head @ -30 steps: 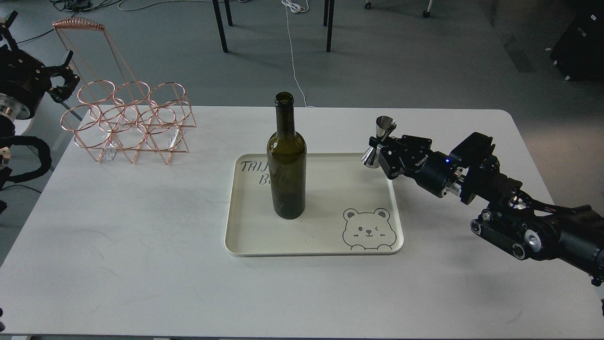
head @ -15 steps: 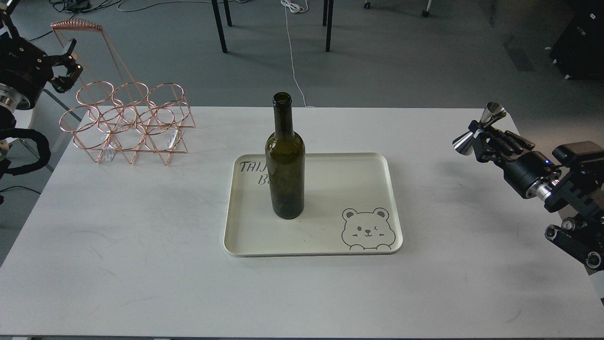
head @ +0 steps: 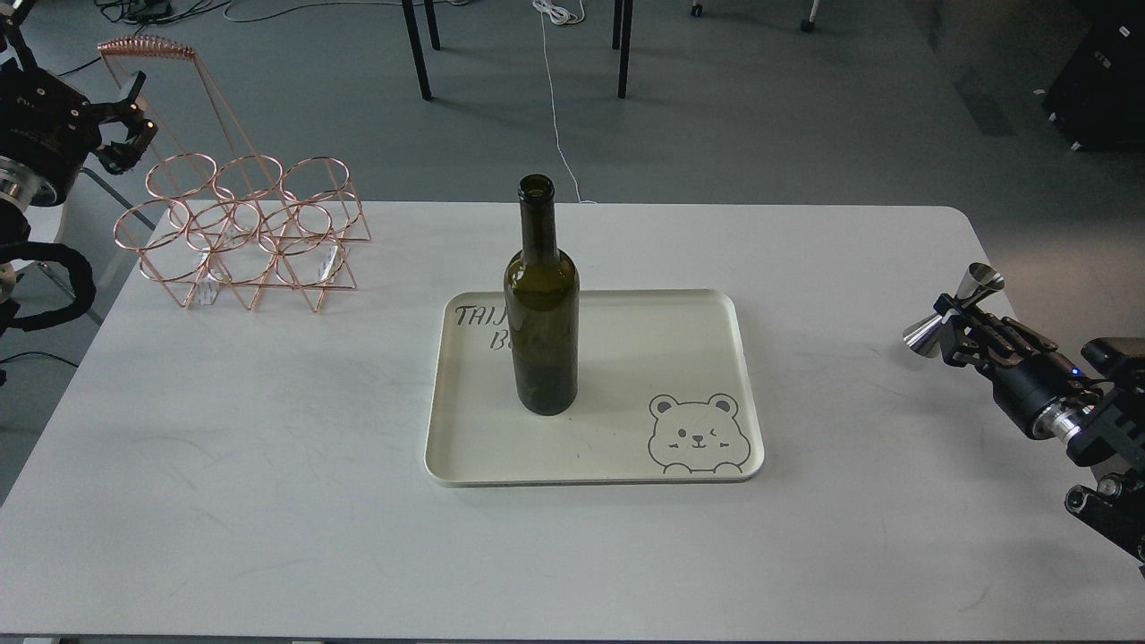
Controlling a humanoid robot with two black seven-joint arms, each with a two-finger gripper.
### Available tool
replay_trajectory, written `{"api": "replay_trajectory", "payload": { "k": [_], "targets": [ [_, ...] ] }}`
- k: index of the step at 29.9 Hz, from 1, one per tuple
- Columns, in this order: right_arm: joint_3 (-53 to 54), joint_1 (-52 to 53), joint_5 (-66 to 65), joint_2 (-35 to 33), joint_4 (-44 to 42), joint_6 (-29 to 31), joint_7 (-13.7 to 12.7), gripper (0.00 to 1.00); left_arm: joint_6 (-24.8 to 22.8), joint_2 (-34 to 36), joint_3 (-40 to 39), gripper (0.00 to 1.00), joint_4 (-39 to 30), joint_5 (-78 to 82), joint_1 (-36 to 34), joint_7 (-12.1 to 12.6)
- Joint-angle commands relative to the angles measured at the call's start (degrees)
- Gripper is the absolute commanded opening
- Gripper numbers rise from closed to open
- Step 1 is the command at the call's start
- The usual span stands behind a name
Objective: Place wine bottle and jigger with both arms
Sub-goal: 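Carry the jigger off the tray toward the table edge nearest the right arm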
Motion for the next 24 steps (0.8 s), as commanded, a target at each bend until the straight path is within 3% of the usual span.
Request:
{"api": "replay_trajectory", "payload": {
  "k": [1,11,24],
  "targets": [
    [-0.48,-0.15,-0.01,0.30,0.07,0.00,0.00,0.22,0.00,0.24,0.00,0.98,0.00,0.00,-0.08,-0.01],
    [-1.27,-1.03,-0.09,1.27,0.34,0.00,0.00,0.25,0.00,0.59,0.00,0.98,0.00,-0.09,-0.08,-0.10],
    [-1.44,-1.74,-0.09,1.19,1.48,0.00,0.00,0.38,0.00,0.59,0.00,0.98,0.00,0.00,-0.61,-0.01]
  ]
}}
